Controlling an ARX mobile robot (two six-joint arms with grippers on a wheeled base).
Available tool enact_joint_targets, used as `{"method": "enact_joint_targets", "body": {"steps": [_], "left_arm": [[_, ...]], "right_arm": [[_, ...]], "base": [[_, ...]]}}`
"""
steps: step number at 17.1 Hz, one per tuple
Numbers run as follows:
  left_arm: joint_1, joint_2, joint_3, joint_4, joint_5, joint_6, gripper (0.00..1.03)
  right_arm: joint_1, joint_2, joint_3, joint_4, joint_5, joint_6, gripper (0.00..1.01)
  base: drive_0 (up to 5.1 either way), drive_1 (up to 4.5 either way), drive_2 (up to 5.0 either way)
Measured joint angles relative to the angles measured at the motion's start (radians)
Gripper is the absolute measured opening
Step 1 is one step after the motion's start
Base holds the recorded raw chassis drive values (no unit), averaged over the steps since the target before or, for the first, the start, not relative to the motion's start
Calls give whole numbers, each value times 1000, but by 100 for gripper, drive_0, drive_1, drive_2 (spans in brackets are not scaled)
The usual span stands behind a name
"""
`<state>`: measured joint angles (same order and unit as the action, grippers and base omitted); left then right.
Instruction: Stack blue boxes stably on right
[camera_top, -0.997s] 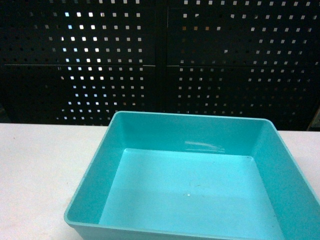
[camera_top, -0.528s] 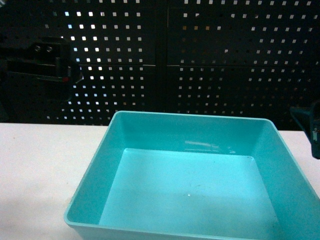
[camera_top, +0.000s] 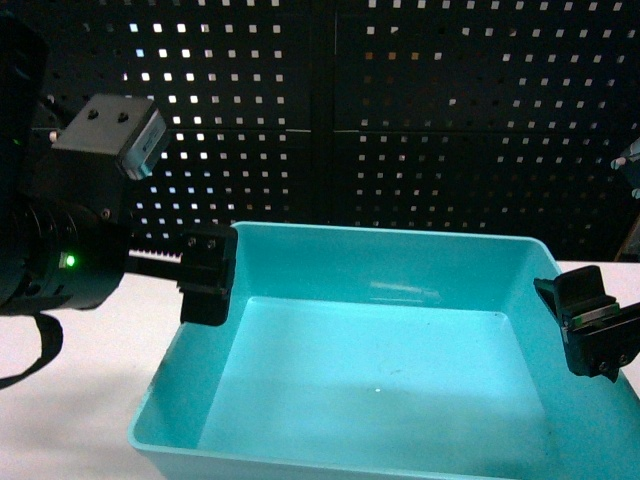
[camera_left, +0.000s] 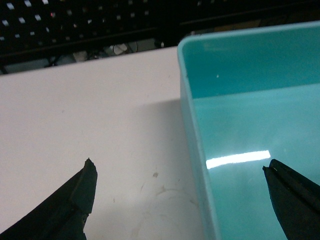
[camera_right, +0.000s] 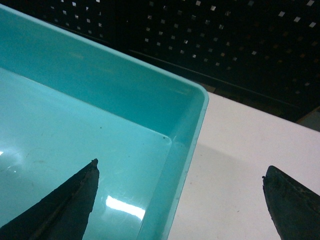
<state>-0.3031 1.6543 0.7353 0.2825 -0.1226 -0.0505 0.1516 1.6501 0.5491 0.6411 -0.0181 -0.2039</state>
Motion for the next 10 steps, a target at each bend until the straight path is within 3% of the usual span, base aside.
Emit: {"method": "enact_joint_targets", "body": {"steps": [2, 4, 10], "left_arm": [[-1, 53, 8, -22, -2, -32, 98], [-18, 80, 21, -26, -31, -32, 98], [-38, 103, 56, -43, -45, -37, 98]], "right_arm": [[-4, 42, -20, 34, 3, 0, 98], [-23, 74, -37, 55, 3, 0, 98], [-55, 122, -54, 89, 5, -3, 98]], "base": [[0, 0, 0], [0, 0, 0], [0, 0, 0]]}}
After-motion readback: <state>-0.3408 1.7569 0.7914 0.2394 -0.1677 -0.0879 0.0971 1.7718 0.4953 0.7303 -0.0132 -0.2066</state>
